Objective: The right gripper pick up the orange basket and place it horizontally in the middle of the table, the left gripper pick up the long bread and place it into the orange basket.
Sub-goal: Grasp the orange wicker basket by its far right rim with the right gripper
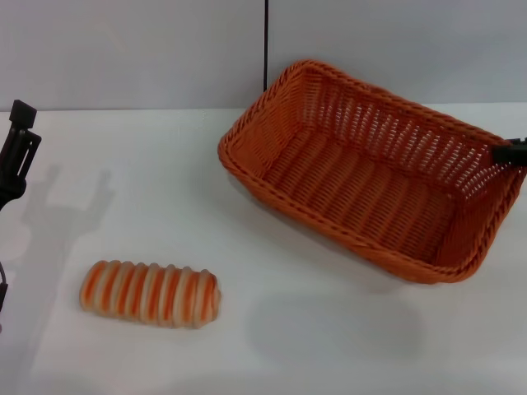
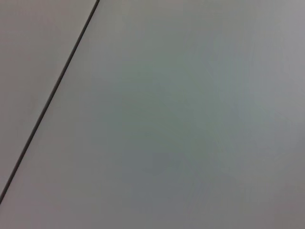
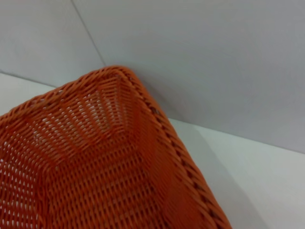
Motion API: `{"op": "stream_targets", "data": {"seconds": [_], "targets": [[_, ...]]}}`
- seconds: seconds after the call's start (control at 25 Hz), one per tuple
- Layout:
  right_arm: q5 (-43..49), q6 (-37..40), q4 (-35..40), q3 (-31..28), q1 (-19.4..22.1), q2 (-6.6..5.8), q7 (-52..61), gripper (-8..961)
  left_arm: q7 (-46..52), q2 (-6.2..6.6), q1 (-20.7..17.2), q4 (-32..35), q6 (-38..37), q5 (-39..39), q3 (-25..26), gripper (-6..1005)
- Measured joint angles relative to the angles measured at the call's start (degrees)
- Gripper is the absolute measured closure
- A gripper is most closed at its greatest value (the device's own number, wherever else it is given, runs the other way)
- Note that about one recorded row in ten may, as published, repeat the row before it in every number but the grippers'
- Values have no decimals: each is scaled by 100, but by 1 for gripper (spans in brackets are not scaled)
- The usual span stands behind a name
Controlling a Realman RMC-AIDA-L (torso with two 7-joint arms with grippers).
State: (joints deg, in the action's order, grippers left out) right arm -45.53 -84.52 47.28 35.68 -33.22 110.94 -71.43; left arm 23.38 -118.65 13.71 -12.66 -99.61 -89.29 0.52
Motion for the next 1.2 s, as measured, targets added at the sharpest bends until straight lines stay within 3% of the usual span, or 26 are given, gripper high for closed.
{"op": "stream_targets", "data": {"seconds": [0.24,0.76,1.2], "targets": [[-253,-120,-90,-37,70,56,-441,764,0,1,0,0,0,0,21,143],[-1846,-661,-40,-59,470,-4,-1581,767,0,9,35,56,30,20,44,143],[-2208,-1598,297,-536,687,-156,-1956,779,55,26,87,114,39,13,39,143]]}}
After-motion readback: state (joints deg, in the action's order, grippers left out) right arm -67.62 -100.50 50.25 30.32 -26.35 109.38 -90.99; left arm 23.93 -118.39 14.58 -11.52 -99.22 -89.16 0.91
